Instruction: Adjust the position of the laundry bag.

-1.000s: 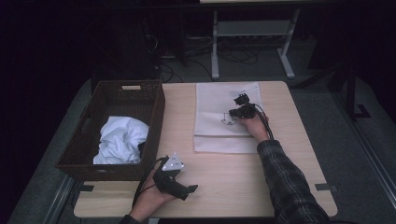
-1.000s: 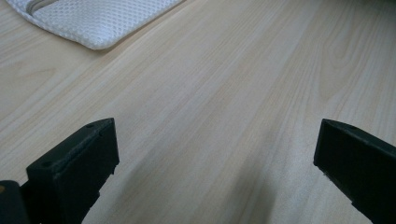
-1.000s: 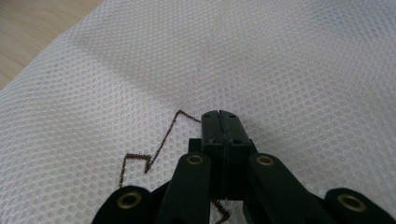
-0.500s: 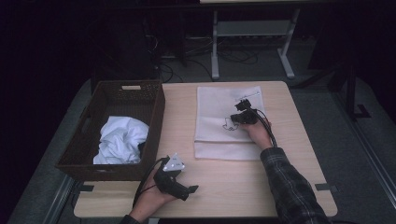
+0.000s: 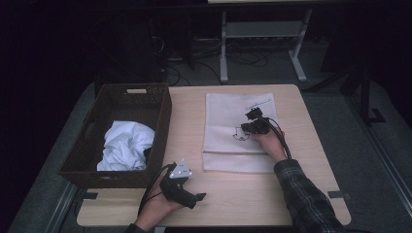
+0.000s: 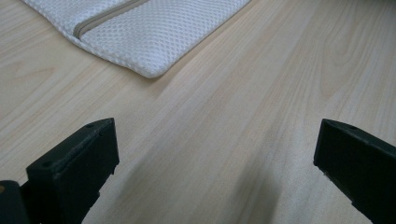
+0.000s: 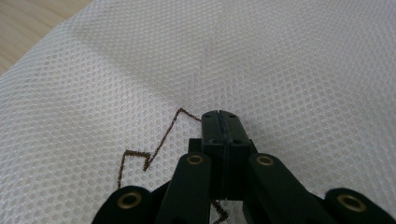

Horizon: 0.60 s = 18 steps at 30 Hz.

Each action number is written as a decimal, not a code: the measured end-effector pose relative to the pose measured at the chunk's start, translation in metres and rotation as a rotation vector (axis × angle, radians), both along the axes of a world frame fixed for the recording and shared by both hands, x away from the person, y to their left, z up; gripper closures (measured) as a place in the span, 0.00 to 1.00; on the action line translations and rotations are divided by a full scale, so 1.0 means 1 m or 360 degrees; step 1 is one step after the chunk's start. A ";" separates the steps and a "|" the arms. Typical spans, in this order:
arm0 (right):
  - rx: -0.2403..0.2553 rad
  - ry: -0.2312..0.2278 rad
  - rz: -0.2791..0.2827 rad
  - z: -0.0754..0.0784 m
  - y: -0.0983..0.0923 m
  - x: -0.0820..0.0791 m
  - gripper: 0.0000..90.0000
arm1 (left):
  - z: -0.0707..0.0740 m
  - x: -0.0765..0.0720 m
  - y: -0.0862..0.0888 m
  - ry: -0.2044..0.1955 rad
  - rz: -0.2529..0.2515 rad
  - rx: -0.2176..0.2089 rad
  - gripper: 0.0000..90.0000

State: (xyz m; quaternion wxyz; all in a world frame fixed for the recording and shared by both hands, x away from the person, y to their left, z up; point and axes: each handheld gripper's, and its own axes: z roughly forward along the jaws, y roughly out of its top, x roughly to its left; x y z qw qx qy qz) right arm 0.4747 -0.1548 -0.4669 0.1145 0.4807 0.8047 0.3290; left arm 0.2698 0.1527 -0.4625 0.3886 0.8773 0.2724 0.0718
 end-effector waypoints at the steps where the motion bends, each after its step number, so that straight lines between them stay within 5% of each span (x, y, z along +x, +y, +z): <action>1: 0.0001 0.0001 0.0001 0.000 0.000 -0.002 0.99 | 0.000 0.000 0.000 0.0002 0.0000 0.0000 0.00; 18: -0.0035 0.0004 0.0041 0.002 -0.007 -0.033 0.99 | -0.001 0.001 0.000 0.0005 0.0002 0.0003 0.00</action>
